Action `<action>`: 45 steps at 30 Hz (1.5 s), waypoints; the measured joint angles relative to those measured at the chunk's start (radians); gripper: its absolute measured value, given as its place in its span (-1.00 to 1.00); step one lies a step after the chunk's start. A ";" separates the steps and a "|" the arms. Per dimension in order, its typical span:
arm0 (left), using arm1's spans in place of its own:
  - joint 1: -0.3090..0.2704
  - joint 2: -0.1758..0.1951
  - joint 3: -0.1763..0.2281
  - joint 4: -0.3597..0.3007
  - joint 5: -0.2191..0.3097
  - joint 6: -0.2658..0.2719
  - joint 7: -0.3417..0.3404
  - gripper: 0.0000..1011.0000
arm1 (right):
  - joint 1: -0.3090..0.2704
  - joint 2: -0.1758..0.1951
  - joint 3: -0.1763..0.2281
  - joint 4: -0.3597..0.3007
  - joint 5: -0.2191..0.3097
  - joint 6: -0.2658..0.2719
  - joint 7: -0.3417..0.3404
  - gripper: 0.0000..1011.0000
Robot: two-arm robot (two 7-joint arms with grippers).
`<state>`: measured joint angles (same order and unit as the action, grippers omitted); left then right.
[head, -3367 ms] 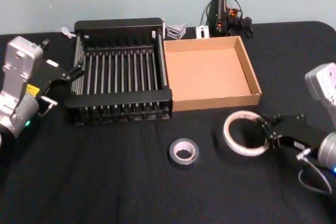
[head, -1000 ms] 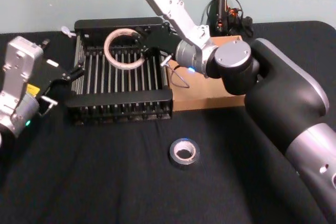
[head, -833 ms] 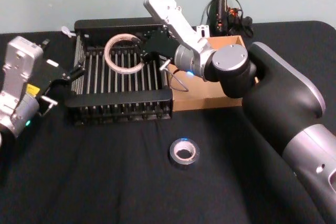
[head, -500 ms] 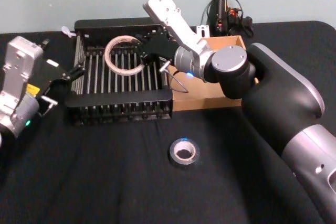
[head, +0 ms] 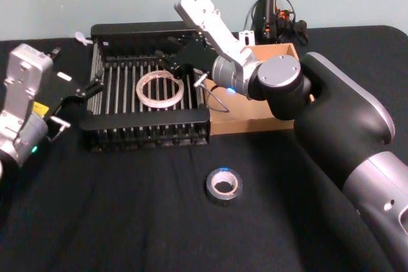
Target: Pick up the white tape and place it into the black box , Pick up the silver tape and place it into the brown box.
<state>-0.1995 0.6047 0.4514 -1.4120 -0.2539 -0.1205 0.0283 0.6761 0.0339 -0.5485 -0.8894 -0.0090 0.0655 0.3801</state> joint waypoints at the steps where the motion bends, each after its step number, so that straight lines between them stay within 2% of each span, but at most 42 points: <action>1: 0.000 0.000 0.000 0.000 0.000 0.000 0.000 0.98 | 0.000 0.000 0.000 0.000 0.000 0.000 0.000 -0.16; 3: 0.000 0.000 0.000 0.000 0.000 0.000 0.000 0.98 | 0.000 0.000 0.000 0.000 0.001 0.000 0.000 -0.06; 4: 0.000 0.000 0.000 0.000 0.000 0.000 0.000 0.98 | 0.000 0.000 0.000 -0.001 0.001 0.000 0.000 0.06; 5: 0.000 0.000 0.000 0.000 0.000 0.000 0.000 0.98 | 0.000 0.000 0.000 -0.001 0.001 0.000 0.000 0.06; 7: 0.000 0.000 0.000 0.000 0.000 0.000 0.000 0.98 | 0.000 0.000 0.000 -0.001 0.001 0.000 0.000 0.18; 8: 0.000 0.000 0.000 0.000 0.000 0.000 0.000 0.98 | 0.000 0.000 0.000 -0.001 0.001 0.000 0.000 0.30; 21: 0.000 0.000 0.000 0.000 0.000 0.000 0.000 0.98 | 0.000 0.000 0.000 -0.002 0.003 0.001 0.000 0.98; 26: 0.000 0.000 0.000 0.000 0.000 0.000 0.000 0.98 | -0.001 0.001 0.002 -0.006 0.003 0.004 0.001 0.98; 33: 0.000 0.000 0.000 0.000 0.000 0.000 0.000 0.98 | -0.022 0.025 0.022 -0.072 0.014 0.033 0.017 0.98; 40: 0.000 0.000 0.000 0.000 0.000 0.000 0.000 0.98 | -0.073 0.081 0.059 -0.215 0.048 0.081 0.036 0.98; 43: 0.000 0.000 0.000 0.000 0.000 0.000 0.000 0.98 | -0.120 0.125 0.086 -0.316 0.081 0.125 0.046 0.98; 45: 0.000 0.000 0.000 0.000 0.000 0.000 0.000 0.98 | -0.141 0.145 0.096 -0.360 0.092 0.141 0.047 0.98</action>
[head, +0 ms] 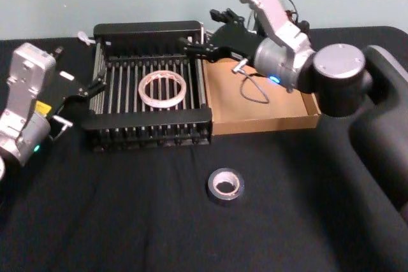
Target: Pick up the white tape and place it into the black box , Pick up the silver tape and place it into the brown box.
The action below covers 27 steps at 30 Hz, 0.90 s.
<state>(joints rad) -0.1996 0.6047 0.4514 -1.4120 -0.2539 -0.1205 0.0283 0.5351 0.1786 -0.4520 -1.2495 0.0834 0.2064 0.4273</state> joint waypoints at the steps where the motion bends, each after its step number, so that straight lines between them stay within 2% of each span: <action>1: 0.000 0.000 0.000 0.000 0.000 0.000 0.000 0.98 | -0.011 0.010 0.005 -0.021 0.006 0.008 0.001 0.98; 2: 0.000 0.000 0.000 0.000 0.000 0.000 0.000 0.98 | -0.033 0.030 0.015 -0.062 0.018 0.022 0.001 0.98; 5: 0.000 0.000 0.000 0.000 0.000 0.000 0.000 0.98 | -0.066 0.060 0.029 -0.121 0.034 0.040 0.001 0.98; 10: 0.000 0.000 0.000 0.000 0.000 0.000 0.000 0.98 | -0.166 0.138 0.066 -0.272 0.071 0.087 -0.010 0.98; 13: 0.000 0.000 0.000 0.000 0.000 0.000 0.000 0.98 | -0.206 0.167 0.078 -0.327 0.083 0.108 -0.016 0.98; 14: 0.000 0.000 0.000 0.000 0.000 0.000 0.000 0.98 | -0.236 0.188 0.087 -0.365 0.092 0.122 -0.020 0.98; 15: 0.000 0.000 0.000 0.000 0.000 0.000 0.000 0.98 | -0.236 0.188 0.087 -0.365 0.092 0.122 -0.020 0.98; 21: 0.000 0.000 0.000 0.000 0.000 0.000 0.000 0.98 | -0.346 0.263 0.116 -0.488 0.122 0.180 -0.030 0.98; 27: 0.000 0.000 0.000 0.000 0.000 0.000 0.000 0.98 | -0.429 0.315 0.124 -0.562 0.147 0.235 -0.030 0.98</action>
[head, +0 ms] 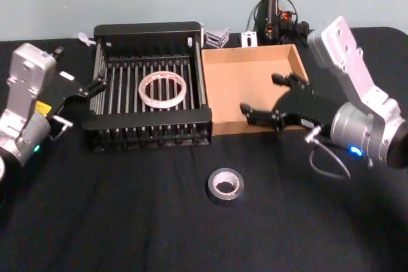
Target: Pick up the white tape and place it into the black box , Pick up the silver tape and place it into the brown box.
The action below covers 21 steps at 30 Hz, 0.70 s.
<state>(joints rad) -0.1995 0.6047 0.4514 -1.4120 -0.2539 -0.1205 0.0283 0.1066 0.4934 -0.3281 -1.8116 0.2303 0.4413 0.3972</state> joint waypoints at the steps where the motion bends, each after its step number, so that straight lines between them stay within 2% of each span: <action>1: 0.000 0.000 0.000 0.000 0.000 0.000 0.000 0.98 | -0.011 0.007 0.000 -0.008 0.003 0.007 0.001 0.98; 10: 0.000 0.000 0.000 0.000 0.000 0.000 0.000 0.98 | -0.083 0.058 -0.022 -0.060 0.018 0.087 0.006 0.98; 21: 0.000 0.000 0.000 0.000 0.000 0.000 0.000 0.98 | -0.088 0.066 -0.083 -0.062 -0.012 0.139 0.007 0.98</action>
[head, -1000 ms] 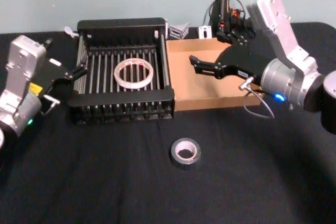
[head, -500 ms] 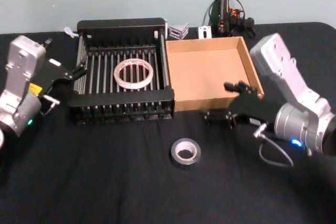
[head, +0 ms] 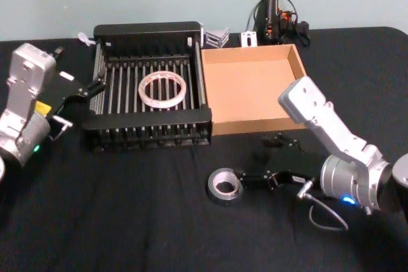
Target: Pick up the white tape and place it into the black box , Pick up the silver tape and place it into the brown box.
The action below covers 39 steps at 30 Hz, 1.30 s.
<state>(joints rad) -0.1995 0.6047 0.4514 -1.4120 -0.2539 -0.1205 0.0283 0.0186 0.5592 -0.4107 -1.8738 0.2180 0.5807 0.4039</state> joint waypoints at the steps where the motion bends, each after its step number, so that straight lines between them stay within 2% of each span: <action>1: 0.000 0.000 0.000 0.000 0.000 0.000 0.000 0.98 | 0.001 -0.001 -0.004 0.001 -0.003 0.002 0.001 0.98; 11: 0.000 0.000 0.000 0.000 0.000 0.000 0.000 0.98 | 0.020 -0.019 -0.049 0.019 -0.045 0.028 0.019 0.98; 24: 0.000 0.000 0.000 0.000 0.000 0.000 0.000 0.98 | 0.051 -0.059 -0.063 0.061 -0.075 0.036 0.029 0.98; 39: 0.000 0.000 0.000 0.000 0.000 0.000 0.000 0.98 | 0.067 -0.080 -0.070 0.098 -0.096 0.054 0.046 0.98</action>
<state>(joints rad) -0.1995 0.6047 0.4514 -1.4120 -0.2539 -0.1205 0.0283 0.0854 0.4793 -0.4807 -1.7757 0.1221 0.6345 0.4498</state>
